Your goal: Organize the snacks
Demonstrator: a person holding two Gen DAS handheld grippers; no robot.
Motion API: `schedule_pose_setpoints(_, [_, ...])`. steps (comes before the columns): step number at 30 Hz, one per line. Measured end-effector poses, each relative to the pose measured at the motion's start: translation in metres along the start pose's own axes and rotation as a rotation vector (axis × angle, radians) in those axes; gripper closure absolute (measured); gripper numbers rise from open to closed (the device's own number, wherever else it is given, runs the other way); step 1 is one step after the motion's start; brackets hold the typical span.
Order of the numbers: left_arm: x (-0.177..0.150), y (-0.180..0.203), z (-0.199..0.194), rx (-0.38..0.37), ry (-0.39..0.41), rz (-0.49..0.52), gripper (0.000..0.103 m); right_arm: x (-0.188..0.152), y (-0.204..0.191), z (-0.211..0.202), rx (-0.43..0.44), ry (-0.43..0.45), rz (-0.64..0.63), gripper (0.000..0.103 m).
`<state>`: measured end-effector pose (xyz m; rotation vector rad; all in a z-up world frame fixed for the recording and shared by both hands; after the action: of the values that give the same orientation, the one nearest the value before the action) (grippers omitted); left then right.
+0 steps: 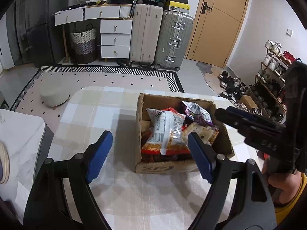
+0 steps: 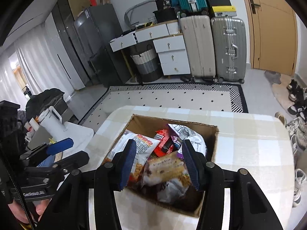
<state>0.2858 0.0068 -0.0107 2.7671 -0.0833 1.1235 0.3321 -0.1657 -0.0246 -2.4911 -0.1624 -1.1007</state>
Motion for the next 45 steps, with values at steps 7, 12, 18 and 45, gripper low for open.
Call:
schedule_pose_setpoints(7, [-0.009,0.023,-0.039,0.0,0.04,0.035,0.024,-0.01,-0.018,-0.053,0.02,0.056,-0.017,0.052])
schedule_pose_setpoints(12, [-0.019,0.044,-0.085,0.01,0.105,0.073,0.021,-0.025,-0.039,-0.109,0.038,0.13,-0.047,0.05])
schedule_pose_setpoints(18, [-0.041,0.064,-0.154,0.026,0.205,0.103,0.019,-0.052,-0.065,-0.176,0.059,0.232,-0.079,0.031])
schedule_pose_setpoints(45, [-0.187,0.037,-0.314,0.123,0.446,0.07,0.0,-0.227,-0.116,-0.32,0.008,0.56,-0.221,0.001])
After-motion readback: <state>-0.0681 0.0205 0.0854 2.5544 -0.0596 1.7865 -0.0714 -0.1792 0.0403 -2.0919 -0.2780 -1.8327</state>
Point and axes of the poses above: each gripper's, at about its wrist camera, not at the fingertips, and z roughly the way its jaws point, y to its right, x to its top, the point moved 1 cm from there along z, roughly the way its jaws point, and after that the axes turned 4 degrees about z, right-handed, at the moved point
